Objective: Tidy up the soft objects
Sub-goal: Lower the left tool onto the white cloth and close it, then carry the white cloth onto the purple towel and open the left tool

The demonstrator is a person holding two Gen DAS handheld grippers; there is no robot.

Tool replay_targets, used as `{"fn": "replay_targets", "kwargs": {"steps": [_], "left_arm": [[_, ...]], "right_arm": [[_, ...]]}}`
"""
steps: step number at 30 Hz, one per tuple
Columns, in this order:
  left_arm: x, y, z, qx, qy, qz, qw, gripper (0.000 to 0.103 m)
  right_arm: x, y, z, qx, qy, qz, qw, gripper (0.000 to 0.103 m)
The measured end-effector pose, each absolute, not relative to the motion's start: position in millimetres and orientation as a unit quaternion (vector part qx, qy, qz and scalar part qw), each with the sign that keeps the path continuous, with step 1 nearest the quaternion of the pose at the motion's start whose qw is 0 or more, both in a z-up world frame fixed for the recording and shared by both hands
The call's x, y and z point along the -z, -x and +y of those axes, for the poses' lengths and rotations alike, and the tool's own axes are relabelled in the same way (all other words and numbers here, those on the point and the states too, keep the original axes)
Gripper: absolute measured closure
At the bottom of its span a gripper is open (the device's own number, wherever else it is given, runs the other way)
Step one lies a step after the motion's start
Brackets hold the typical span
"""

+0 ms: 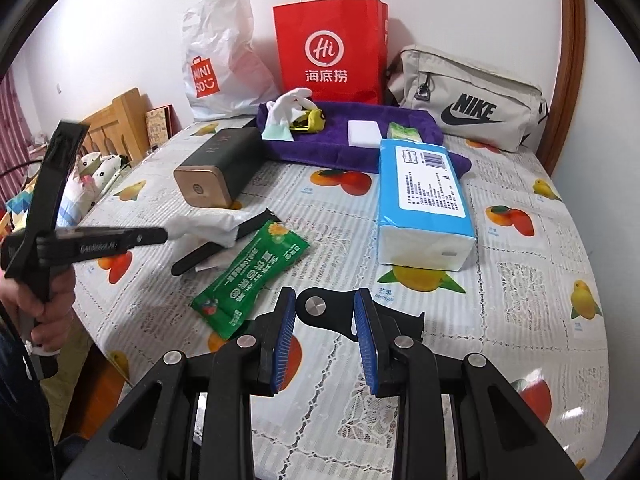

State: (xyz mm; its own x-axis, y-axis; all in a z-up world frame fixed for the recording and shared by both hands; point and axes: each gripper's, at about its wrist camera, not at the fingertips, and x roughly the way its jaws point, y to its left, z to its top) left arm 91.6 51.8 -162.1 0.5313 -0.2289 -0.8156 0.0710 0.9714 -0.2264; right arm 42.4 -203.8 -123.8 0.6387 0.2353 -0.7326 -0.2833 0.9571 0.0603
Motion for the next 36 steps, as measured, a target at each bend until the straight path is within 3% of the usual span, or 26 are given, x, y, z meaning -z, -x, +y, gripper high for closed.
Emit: {"fn": "replay_targets", "kwargs": {"steps": [4, 8, 10, 14, 19, 20, 36], "left_arm": [[168.1, -89.5, 56.7, 0.082, 0.076, 0.481, 0.869, 0.098], [165.6, -95.3, 57.9, 0.082, 0.068, 0.472, 0.875, 0.074], [164.1, -98.5, 56.7, 0.083, 0.062, 0.467, 0.878, 0.074], [167.5, -110.1, 51.1, 0.089, 0.045, 0.467, 0.879, 0.063], [179.9, -120.6, 43.7, 0.100, 0.034, 0.474, 0.874, 0.066], [181.8, -121.0, 41.8, 0.106, 0.029, 0.475, 0.873, 0.083], [114.5, -118.1, 59.0, 0.110, 0.076, 0.426, 0.895, 0.083]], "right_arm": [[125.6, -43.8, -206.7, -0.137, 0.026, 0.402, 0.905, 0.073], [126.1, -45.6, -212.4, -0.130, 0.021, 0.404, 0.905, 0.073], [125.9, -47.1, -216.1, -0.121, 0.021, 0.406, 0.906, 0.073], [125.1, -50.9, -222.9, -0.109, 0.019, 0.408, 0.906, 0.073], [126.7, -56.8, -227.1, -0.100, 0.020, 0.415, 0.904, 0.073], [126.7, -58.0, -228.0, -0.099, 0.018, 0.416, 0.904, 0.073], [87.9, -83.3, -241.6, -0.126, -0.022, 0.384, 0.914, 0.073]]}}
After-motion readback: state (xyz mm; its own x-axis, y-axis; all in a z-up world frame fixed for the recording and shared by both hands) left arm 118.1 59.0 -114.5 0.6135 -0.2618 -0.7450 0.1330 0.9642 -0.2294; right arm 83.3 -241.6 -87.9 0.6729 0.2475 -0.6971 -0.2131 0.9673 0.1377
